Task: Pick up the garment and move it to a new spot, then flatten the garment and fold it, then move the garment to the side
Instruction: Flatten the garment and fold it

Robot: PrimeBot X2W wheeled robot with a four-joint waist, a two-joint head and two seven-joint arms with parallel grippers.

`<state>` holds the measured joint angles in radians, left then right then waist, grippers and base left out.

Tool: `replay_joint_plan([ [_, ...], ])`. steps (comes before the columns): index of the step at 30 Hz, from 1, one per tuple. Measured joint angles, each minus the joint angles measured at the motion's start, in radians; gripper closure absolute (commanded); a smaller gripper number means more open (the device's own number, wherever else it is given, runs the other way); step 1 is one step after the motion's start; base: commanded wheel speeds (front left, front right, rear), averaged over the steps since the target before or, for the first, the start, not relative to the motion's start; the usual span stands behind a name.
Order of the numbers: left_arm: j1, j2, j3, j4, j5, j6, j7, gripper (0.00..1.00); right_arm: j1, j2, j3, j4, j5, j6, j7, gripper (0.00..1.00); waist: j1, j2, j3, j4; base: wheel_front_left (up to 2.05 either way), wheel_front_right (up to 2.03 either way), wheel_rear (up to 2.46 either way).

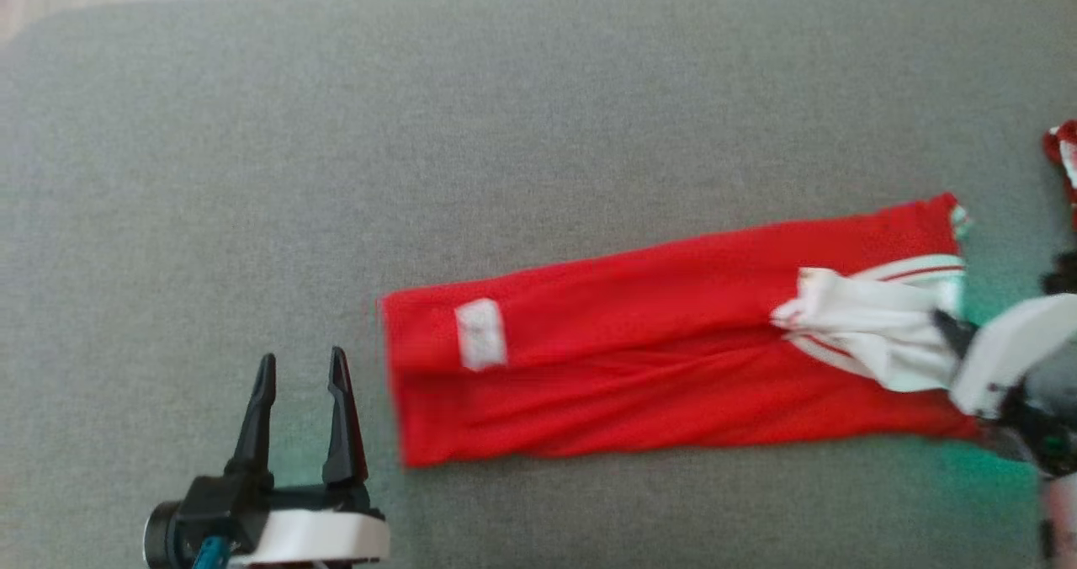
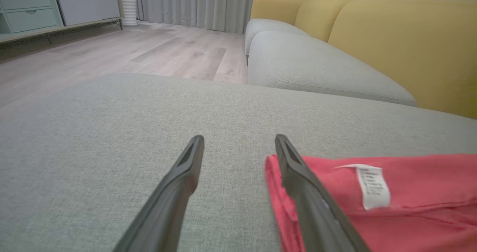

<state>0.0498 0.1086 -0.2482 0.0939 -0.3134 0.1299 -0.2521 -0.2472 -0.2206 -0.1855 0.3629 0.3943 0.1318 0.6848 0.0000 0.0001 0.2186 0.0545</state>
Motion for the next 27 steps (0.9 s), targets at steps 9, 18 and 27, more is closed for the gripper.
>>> replay_joint_plan([
  [9,0.044,-0.04,0.038,0.034,0.017,-0.04,0.0,0.0,0.0,-0.107,-0.1,-0.128,0.003,0.0,0.06,1.0,0.0,0.0,-0.073,0.005,0.0,0.0,0.0],
  [18,0.059,-0.053,0.049,0.047,0.017,-0.052,0.0,0.0,0.05,-0.12,0.173,-0.458,0.135,0.0,0.203,1.0,-0.0001,0.0,-0.09,0.004,0.0,0.0,0.0],
  [27,0.053,-0.054,0.039,0.063,0.017,-0.057,0.0,0.0,0.062,0.047,0.518,-0.45,0.132,0.0,0.208,1.0,0.0,0.0,-0.08,0.024,0.0,0.0,0.0],
])
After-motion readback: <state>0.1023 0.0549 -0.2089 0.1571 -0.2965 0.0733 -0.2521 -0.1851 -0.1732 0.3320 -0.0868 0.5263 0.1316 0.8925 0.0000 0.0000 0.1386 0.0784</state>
